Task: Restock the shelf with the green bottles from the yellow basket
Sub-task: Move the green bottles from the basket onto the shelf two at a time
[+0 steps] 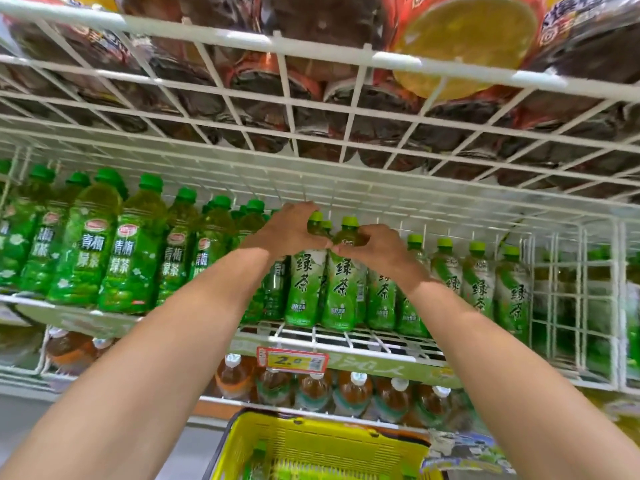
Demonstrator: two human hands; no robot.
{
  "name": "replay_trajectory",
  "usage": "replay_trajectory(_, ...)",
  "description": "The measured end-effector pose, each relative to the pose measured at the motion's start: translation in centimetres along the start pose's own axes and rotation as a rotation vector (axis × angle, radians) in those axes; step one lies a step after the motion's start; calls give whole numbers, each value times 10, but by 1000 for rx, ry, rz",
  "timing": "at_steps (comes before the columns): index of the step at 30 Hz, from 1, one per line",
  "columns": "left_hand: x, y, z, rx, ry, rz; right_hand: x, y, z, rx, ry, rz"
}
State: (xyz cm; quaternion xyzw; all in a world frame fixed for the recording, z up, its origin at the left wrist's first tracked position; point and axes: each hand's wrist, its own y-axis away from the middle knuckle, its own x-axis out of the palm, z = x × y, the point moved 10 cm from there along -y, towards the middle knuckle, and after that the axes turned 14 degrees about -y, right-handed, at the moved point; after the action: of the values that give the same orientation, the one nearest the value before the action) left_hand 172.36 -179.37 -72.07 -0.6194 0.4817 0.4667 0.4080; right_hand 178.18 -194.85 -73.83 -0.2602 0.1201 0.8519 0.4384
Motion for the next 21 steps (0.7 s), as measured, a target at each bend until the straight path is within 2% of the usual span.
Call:
replay_trajectory(7,6,-28,20,-49,5,89,7,-17,-6,16,48,-11)
replay_trajectory(14,7,-25,19,-69,15,93,8,-15,-8,24,20,-7)
replay_trajectory(18,6,-9,4,-54,20,73,6,-9,0,65,68,-19)
replay_trajectory(21,1,12,-6,-44,39,38,9,1,16,31,161,-22)
